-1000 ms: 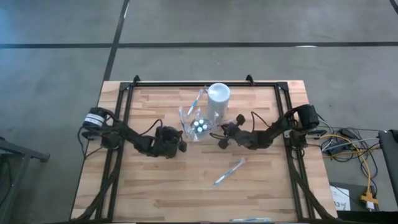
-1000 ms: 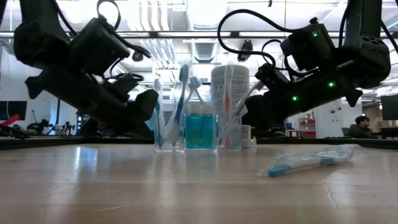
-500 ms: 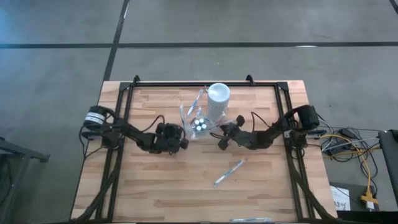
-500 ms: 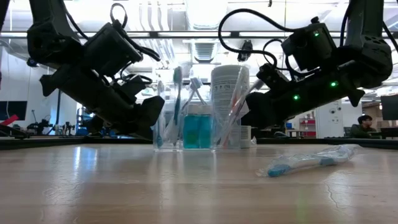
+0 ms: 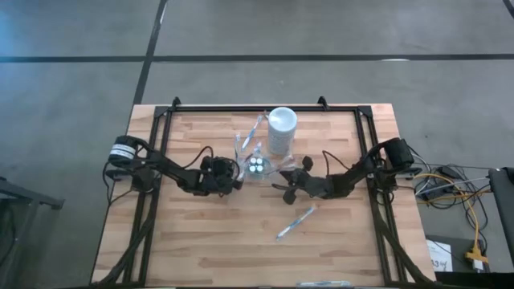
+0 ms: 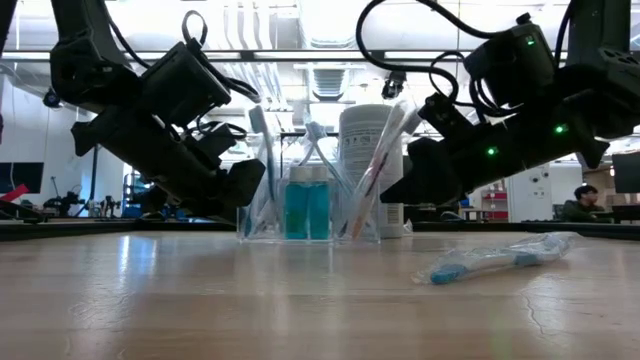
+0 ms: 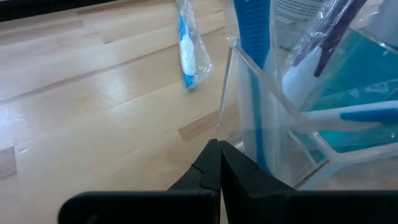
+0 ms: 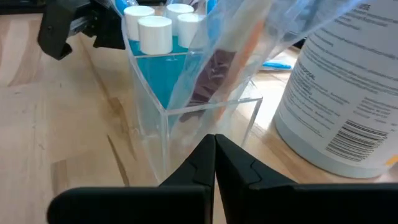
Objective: Pick & Place toothbrushing station
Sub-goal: Adjust the transparent organizer, then put the blue toothbrush into the transparent organizer
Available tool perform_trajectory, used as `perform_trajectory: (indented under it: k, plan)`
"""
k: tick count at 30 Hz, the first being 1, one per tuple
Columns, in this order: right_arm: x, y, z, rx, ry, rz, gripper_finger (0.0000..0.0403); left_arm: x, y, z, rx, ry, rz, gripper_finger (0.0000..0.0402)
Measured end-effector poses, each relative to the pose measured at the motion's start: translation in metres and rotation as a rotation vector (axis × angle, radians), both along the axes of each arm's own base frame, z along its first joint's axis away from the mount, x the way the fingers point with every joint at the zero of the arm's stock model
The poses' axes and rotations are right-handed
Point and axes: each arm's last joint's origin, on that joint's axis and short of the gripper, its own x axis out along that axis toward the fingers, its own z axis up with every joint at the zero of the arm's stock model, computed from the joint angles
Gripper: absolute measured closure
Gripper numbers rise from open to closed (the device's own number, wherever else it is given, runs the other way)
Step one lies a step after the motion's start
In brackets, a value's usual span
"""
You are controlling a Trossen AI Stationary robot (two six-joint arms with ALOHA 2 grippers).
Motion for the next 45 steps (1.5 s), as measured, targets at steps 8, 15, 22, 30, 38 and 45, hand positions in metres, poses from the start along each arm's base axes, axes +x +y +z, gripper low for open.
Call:
perform_trajectory:
  k: [8,15,22,30,38,45]
  plan:
    - [-0.001,-0.007,-0.003,0.027,0.008,-0.068,0.0394,0.0,-0.006,0.0,-0.021,0.002,-0.042,0.0401]
    - [-0.001,-0.013,-0.006,0.036,0.033,-0.094,0.0394,0.001,-0.01,0.0,-0.039,-0.001,-0.072,0.0401]
    - [-0.006,-0.012,-0.004,0.044,0.032,-0.069,0.0394,-0.002,-0.01,0.002,-0.023,0.044,-0.092,0.0395]
    - [-0.024,-0.012,0.014,0.1,-0.027,0.008,0.0394,-0.01,-0.01,0.027,-0.005,0.072,-0.16,0.0359]
    - [-0.068,-0.005,0.034,0.091,-0.075,0.189,0.0394,-0.036,-0.027,0.075,0.008,0.099,-0.356,0.0351]
    - [-0.111,0.006,0.051,0.138,-0.244,0.488,0.0394,-0.043,-0.067,0.159,-0.009,0.022,-0.679,0.0396]
